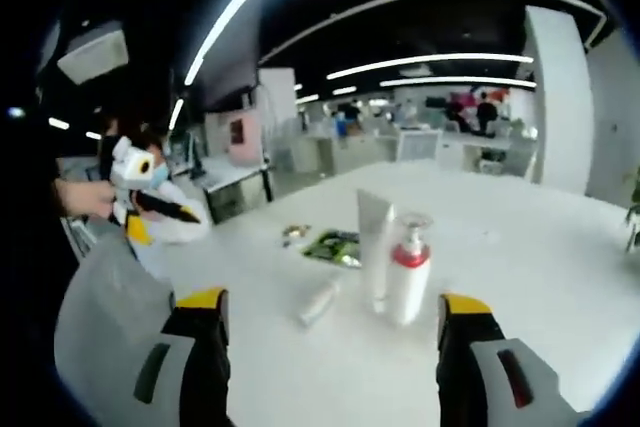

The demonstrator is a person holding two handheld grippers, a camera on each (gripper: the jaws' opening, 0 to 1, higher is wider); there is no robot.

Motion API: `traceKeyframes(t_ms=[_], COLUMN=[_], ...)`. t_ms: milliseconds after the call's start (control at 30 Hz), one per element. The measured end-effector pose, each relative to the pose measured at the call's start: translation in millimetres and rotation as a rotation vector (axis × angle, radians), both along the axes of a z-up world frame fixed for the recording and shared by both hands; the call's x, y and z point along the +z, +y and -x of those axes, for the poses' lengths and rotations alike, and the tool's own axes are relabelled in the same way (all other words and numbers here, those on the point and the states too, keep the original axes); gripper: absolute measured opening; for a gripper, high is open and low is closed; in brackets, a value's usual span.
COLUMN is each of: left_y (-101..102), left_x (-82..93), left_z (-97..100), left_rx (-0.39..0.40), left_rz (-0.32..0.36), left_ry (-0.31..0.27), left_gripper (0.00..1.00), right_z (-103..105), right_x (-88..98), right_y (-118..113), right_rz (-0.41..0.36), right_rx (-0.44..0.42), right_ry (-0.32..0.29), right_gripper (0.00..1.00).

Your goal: Arrange the skincare products in the storage area until every visible bottle or jar stands upright without overlapping.

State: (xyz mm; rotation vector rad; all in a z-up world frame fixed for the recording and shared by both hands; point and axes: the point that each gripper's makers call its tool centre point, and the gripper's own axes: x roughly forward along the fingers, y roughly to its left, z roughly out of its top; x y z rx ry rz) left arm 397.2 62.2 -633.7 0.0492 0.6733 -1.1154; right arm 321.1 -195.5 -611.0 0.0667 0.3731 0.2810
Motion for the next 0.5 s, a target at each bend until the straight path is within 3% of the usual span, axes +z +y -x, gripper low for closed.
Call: traceKeyframes(t_ms=[500], left_y=[43], left_x=[-1.9], left_z=[-2.7], left_rx=[-0.006], left_rz=[-0.007], left_ry=[0.003], left_gripper=[0.96], right_z=[39], right_x=[1.4], right_y=[36], right_rz=[0.001], right_rx=[-0.086], right_ry=[0.033], right_gripper=[0.91])
